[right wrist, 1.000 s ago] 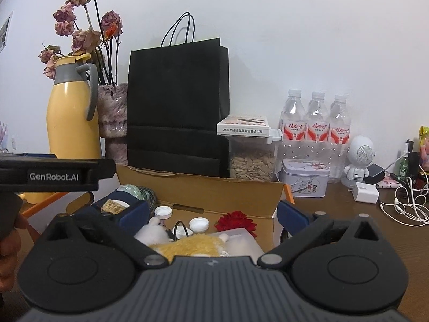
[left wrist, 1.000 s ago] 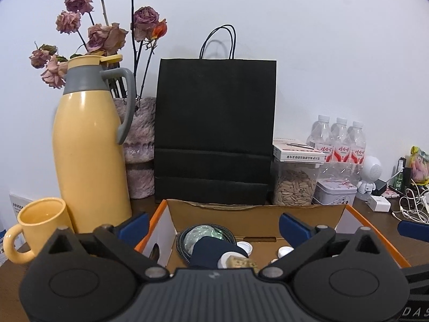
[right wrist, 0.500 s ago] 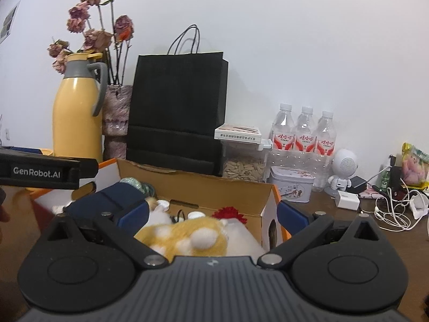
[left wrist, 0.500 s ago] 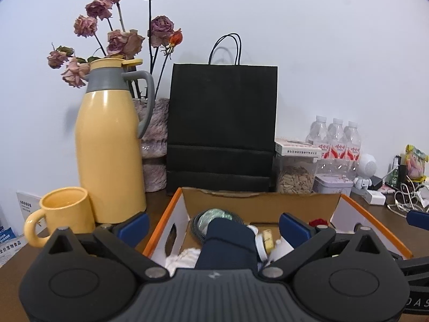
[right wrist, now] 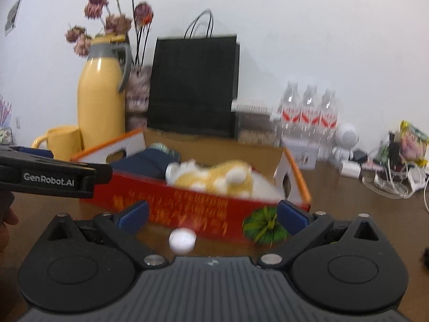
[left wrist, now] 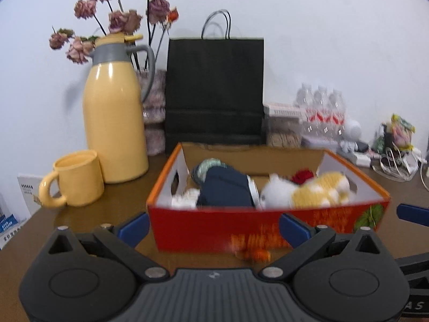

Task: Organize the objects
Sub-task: 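Move both grippers back toward the last white cap and orange piece, then grasp the last white cap with the right gripper while the left grasps the orange piece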

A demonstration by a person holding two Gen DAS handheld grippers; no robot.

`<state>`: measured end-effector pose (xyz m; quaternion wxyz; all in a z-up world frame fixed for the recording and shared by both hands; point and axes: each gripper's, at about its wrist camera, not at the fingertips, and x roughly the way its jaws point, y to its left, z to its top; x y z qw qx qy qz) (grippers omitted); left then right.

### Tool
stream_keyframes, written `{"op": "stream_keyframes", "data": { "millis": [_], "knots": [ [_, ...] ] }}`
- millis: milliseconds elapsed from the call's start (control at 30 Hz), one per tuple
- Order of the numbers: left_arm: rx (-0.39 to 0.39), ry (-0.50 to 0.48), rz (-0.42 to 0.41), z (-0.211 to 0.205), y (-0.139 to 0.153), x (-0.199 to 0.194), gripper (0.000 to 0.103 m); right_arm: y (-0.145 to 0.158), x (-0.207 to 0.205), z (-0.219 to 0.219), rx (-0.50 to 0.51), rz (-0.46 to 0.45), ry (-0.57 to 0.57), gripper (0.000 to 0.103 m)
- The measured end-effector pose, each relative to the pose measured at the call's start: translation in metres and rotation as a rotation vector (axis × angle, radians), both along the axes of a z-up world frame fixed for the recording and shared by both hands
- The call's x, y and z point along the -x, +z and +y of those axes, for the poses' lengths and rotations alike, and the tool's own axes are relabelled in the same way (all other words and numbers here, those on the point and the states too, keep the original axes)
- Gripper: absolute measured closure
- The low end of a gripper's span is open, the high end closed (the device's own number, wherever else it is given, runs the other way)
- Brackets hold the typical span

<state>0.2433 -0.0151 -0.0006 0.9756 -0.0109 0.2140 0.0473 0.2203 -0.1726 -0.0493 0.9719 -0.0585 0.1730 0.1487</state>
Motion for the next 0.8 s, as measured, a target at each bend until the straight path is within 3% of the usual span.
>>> {"op": "stream_keyframes", "data": {
  "millis": [200, 467, 667, 733, 800],
  "knots": [
    [-0.018, 0.016, 0.059, 0.003, -0.010, 0.010, 0.000, -0.011, 0.009, 0.008, 0.017, 0.059, -0.002, 0.000],
    [0.026, 0.064, 0.127, 0.019, -0.017, 0.001, 0.000, -0.019, 0.006, 0.015, 0.041, 0.120, -0.021, 0.000],
    [0.014, 0.069, 0.170, 0.020, -0.021, -0.004, 0.000, -0.026, -0.012, 0.020, 0.038, 0.224, -0.014, 0.000],
    [0.014, 0.070, 0.173, 0.020, -0.021, -0.005, 0.000, -0.027, -0.019, 0.022, 0.020, 0.241, -0.013, 0.004],
    [0.017, 0.074, 0.175, 0.020, -0.022, -0.006, 0.000, -0.027, -0.027, 0.026, 0.023, 0.245, -0.027, 0.014]
  ]
}}
